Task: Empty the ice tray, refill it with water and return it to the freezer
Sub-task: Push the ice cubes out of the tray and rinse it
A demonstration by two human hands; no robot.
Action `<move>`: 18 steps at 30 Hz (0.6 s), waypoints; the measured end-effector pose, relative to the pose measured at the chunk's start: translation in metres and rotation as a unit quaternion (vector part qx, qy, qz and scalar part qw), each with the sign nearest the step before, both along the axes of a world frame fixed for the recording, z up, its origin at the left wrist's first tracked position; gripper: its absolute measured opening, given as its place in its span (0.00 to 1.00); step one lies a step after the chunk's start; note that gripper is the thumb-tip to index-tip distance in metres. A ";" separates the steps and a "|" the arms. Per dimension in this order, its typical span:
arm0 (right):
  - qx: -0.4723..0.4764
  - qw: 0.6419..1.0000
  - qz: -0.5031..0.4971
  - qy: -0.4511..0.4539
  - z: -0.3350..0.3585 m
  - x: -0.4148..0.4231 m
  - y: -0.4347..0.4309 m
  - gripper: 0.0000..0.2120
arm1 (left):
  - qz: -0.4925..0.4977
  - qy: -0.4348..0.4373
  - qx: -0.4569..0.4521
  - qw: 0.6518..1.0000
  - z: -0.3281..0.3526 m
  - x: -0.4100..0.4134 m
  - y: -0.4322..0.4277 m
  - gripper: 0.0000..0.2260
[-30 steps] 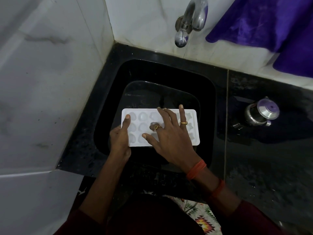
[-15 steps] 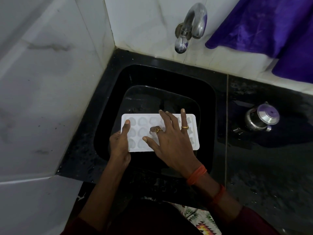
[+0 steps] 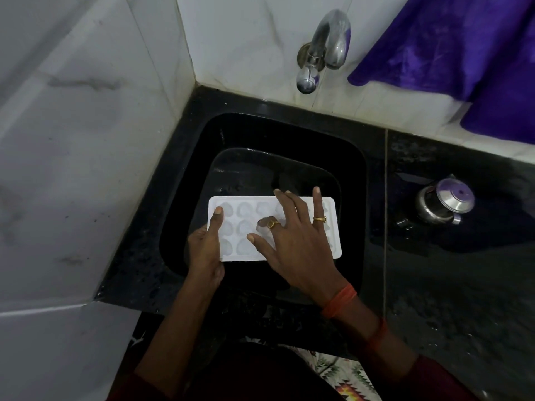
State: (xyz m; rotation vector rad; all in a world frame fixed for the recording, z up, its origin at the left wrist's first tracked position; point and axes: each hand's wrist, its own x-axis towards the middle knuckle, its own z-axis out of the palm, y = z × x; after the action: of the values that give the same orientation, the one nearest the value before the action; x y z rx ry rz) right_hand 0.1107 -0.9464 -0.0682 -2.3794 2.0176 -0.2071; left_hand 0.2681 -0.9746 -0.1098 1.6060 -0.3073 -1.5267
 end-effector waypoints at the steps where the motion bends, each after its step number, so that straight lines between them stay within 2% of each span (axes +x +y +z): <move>1: 0.001 1.000 -0.001 -0.001 0.000 0.000 0.000 0.26 | -0.001 0.001 -0.001 1.000 0.000 0.000 0.000 0.14; 18: 0.051 0.998 0.015 0.016 0.005 -0.002 0.012 0.27 | 0.006 0.001 -0.010 1.000 0.001 0.006 0.008 0.13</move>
State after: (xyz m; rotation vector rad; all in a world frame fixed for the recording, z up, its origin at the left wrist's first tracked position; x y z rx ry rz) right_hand 0.1089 -0.9347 -0.0627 -2.3641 1.9527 -0.0638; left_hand 0.2744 -0.9665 -0.1085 1.5887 -0.3115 -1.5117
